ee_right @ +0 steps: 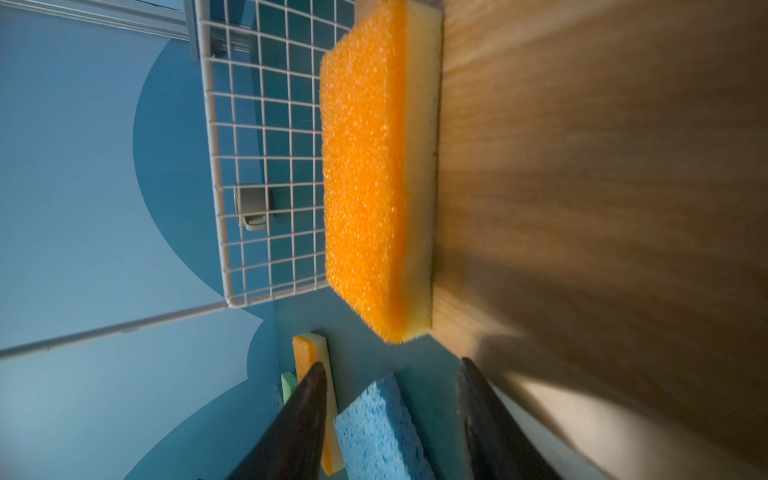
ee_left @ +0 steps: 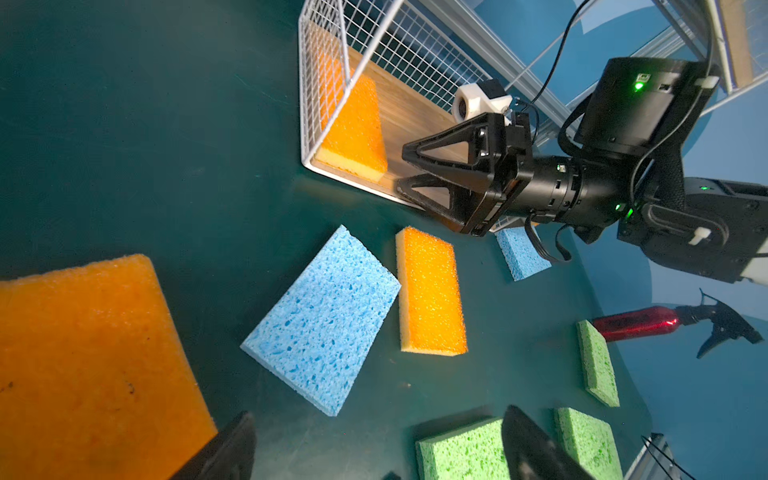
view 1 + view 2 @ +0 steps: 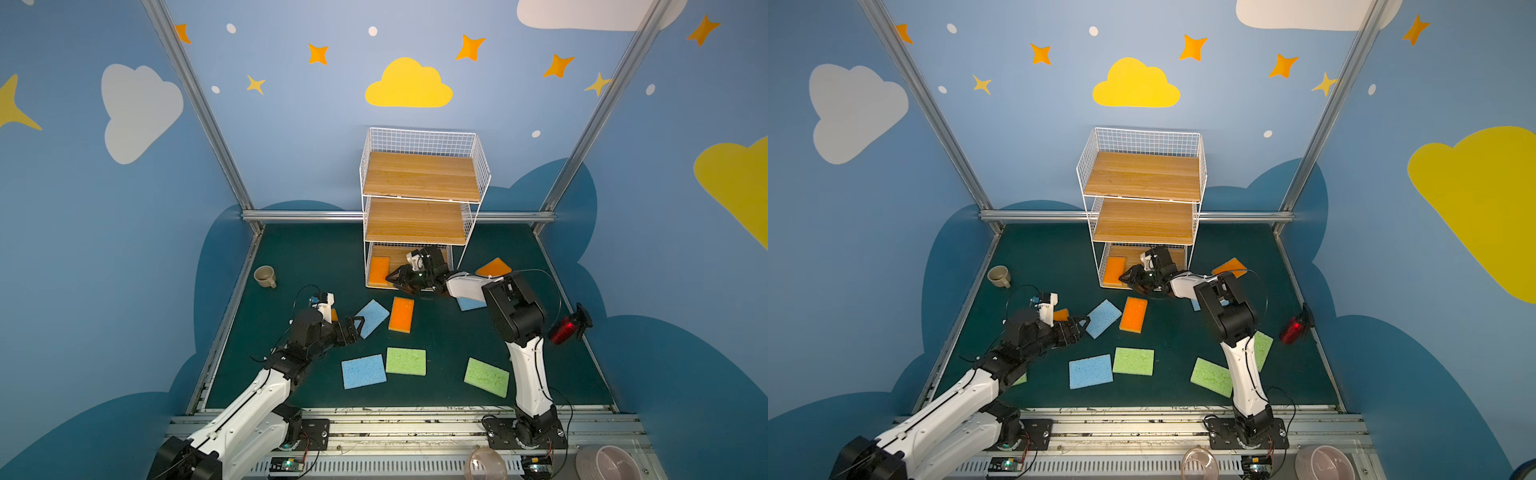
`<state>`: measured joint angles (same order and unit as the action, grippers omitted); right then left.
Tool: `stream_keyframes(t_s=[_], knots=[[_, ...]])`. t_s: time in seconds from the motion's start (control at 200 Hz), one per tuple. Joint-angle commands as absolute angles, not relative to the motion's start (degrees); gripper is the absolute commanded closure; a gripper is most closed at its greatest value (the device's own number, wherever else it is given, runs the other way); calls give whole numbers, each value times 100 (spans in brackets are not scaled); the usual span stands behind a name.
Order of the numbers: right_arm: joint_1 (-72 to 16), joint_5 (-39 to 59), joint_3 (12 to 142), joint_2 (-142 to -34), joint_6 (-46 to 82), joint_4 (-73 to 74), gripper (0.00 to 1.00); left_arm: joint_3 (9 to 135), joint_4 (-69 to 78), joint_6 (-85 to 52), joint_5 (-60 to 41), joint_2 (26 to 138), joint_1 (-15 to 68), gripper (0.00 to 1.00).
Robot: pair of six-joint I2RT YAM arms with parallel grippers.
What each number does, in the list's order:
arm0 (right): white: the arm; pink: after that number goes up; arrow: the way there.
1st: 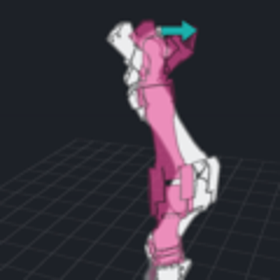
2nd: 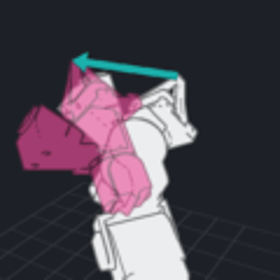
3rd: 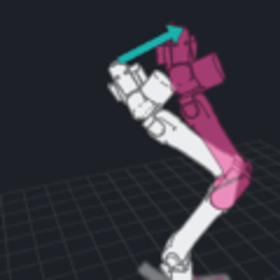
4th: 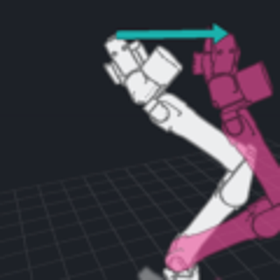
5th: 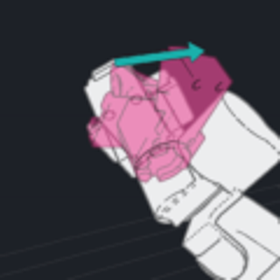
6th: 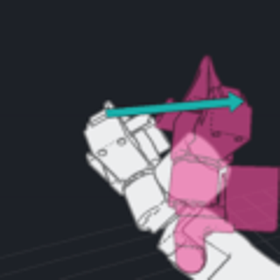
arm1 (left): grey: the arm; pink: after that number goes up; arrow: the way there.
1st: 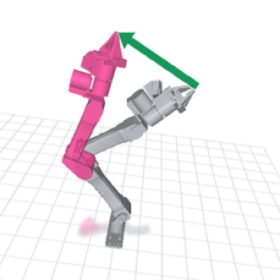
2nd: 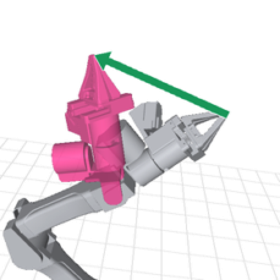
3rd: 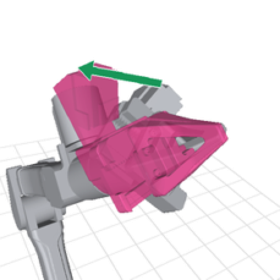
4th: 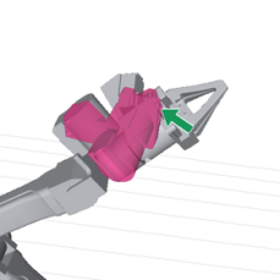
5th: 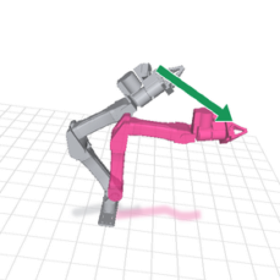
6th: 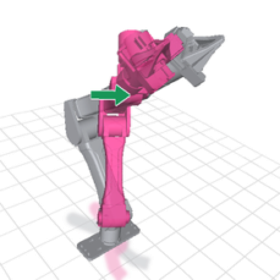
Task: Place and organize the cleaning sponges onto the shelf
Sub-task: 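Open the right gripper and draw it back from the shelf, then grasp another orange sponge with the right gripper while the left gripper hovers nearby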
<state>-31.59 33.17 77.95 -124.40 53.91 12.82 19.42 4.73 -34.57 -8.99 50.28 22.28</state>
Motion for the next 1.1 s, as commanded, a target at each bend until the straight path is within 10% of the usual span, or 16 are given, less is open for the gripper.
stream_keyframes(t_s=[0.0, 0.395, 1.096], knots=[[-3215, 3215, 7476, -11959, 5289, 1519, 49, 2183, 251, -3307, -1014, 5020, 2402, 16], [-3234, 2905, 6175, -10689, 4970, 1358, 48, 2610, 363, -3229, -992, 6126, 3166, 49], [-2686, 2971, 3936, -8307, 4425, 691, 47, 4289, 835, -3399, -1378, 9359, 3468, 55]])
